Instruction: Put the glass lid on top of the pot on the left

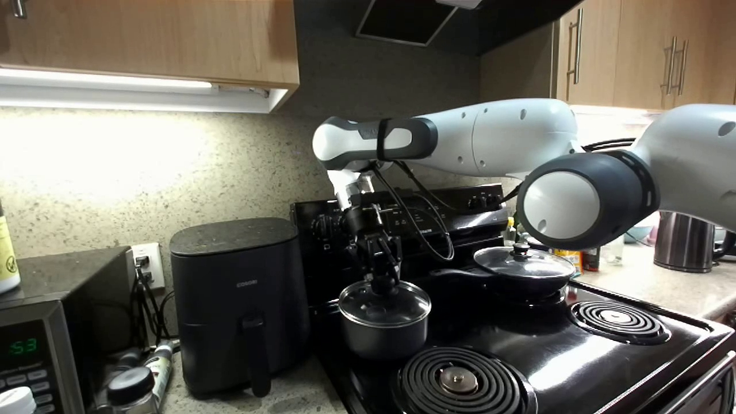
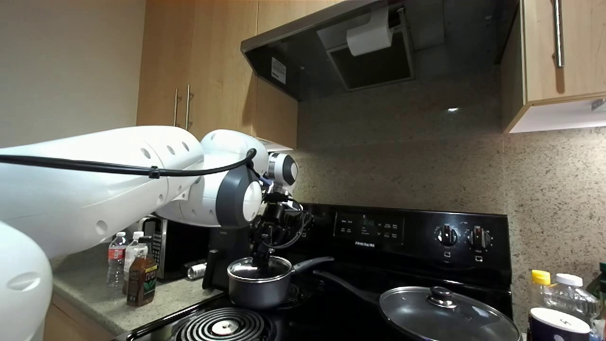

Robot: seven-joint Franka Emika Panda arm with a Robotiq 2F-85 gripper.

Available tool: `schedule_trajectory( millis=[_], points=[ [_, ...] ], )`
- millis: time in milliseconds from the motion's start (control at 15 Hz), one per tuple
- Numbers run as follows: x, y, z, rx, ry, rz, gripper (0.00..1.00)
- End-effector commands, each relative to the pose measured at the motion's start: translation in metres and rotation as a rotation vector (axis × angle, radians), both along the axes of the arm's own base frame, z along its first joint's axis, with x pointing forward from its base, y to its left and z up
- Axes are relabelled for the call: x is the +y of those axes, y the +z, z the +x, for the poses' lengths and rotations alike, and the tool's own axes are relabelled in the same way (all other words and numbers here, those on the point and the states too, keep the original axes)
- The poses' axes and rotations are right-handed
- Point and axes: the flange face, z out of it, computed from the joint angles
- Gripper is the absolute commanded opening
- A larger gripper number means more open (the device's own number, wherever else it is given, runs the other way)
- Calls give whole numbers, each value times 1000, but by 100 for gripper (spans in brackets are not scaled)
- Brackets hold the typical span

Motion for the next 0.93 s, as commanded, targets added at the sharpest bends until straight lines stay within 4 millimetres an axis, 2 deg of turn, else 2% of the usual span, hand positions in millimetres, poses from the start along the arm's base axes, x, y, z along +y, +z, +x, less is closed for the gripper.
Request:
schedule_trajectory(
  millis=[0,67,133,200,333,533,667,867],
  points=[
    [-7,-19,-1,56,8,85,23],
    [-8,-18,-2,58,1,84,23],
    [-9,-17,-1,57,-4,79,45],
    [-9,-17,-1,52,0,76,73],
    [-7,-16,0,44,-2,72,79],
    [-8,-16,0,45,-7,86,98],
    [-2,-13,0,33,-9,76,100],
    [6,5,3,-28,-5,38,100]
  ],
)
